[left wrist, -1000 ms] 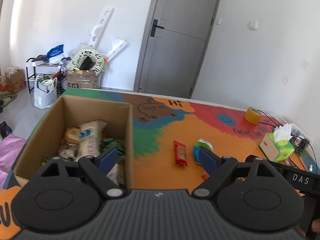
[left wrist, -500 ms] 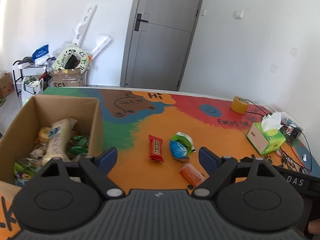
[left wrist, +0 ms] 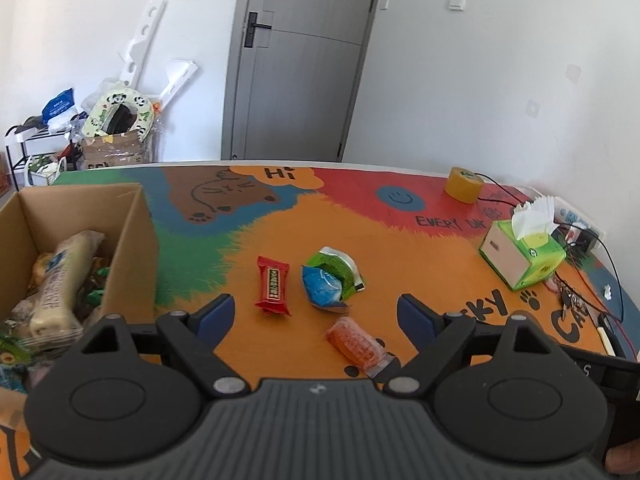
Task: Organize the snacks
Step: 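Lower the left tool onto the orange wrapped snack and close it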
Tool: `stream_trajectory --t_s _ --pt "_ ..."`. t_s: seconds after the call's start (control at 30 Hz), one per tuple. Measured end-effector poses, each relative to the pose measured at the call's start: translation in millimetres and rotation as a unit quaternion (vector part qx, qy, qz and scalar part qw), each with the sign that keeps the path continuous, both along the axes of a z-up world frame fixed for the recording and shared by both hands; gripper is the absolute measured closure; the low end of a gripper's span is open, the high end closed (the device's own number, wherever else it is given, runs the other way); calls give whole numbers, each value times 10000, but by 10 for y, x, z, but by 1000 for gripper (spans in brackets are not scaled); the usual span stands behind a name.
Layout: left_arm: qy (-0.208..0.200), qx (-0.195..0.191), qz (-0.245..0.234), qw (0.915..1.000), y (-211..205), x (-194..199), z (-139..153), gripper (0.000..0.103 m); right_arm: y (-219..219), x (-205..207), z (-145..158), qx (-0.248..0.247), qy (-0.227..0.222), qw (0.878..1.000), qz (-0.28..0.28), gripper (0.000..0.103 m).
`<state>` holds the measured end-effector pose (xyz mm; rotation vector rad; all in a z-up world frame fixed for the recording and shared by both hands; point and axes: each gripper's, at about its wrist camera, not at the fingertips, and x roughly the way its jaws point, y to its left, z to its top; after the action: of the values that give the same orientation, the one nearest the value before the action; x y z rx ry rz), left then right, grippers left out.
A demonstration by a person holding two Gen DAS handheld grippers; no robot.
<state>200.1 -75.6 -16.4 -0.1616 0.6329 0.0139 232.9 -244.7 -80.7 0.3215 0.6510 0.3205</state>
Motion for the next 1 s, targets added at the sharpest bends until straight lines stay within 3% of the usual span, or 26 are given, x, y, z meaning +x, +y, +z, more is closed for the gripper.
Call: stream_trajectory --t_s 0.37,0.63,0.97,1.0 --pt "319 -114 98 9994 -85 290 -298 18 -36 98 -155 117 68 9998 138 1" --pt "491 -127 105 9987 -189 469 -516 21 -197 199 -293 172 249 9995 -97 5" --pt "680 -87 42 9976 -335 566 -738 44 -214 282 -361 224 242 9994 -62 8" --pt "661 -75 19 9978 -343 559 -740 52 -211 291 -366 230 243 9994 -48 8"
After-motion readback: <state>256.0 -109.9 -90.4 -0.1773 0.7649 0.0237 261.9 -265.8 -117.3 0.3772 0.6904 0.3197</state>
